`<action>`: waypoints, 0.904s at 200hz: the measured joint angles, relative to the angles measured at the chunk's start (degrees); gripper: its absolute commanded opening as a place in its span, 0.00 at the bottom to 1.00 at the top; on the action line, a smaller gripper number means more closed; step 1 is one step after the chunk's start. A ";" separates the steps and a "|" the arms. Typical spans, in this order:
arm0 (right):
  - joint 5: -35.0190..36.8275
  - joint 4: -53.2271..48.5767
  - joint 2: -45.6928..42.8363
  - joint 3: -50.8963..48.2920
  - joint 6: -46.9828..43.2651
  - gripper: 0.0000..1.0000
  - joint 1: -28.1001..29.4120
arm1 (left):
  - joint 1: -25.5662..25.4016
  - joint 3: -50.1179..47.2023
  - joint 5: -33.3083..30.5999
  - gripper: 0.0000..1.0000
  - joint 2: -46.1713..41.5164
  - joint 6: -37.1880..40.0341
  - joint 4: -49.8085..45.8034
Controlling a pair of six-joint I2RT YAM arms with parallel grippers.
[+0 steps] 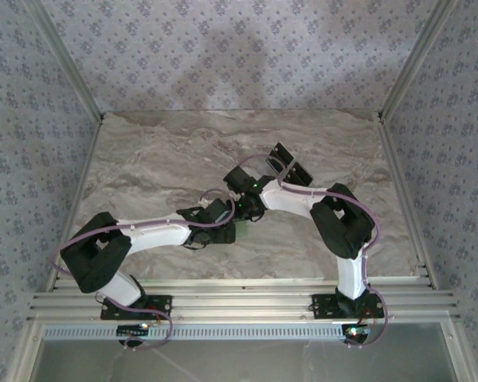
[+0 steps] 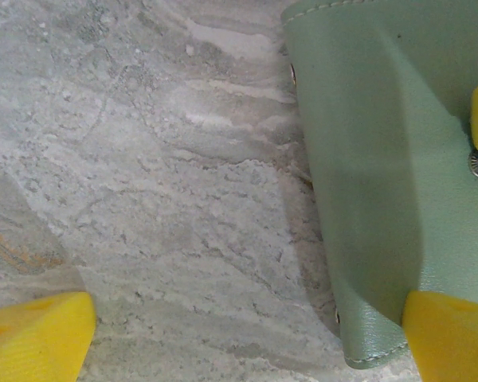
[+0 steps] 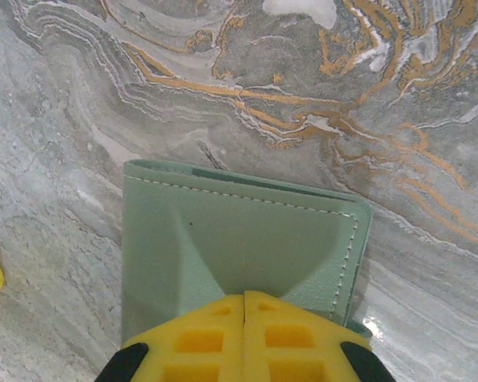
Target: Put the credit cards into the card holder
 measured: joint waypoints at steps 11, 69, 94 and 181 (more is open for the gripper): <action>0.09 0.68 -0.13 -0.46 0.02 0.00 0.07 | 0.00 0.00 0.00 0.99 0.00 0.00 0.02; 0.17 6.05 -2.08 -4.92 0.33 0.00 0.20 | 0.00 0.00 -0.02 0.99 0.00 0.00 0.00; 0.26 8.41 -2.95 -6.80 0.87 0.00 0.31 | 0.00 0.00 -0.04 0.99 0.04 0.00 0.00; 4.15 12.96 -5.11 -11.30 1.73 0.00 2.14 | 0.00 0.00 -0.11 0.99 0.04 0.20 -0.42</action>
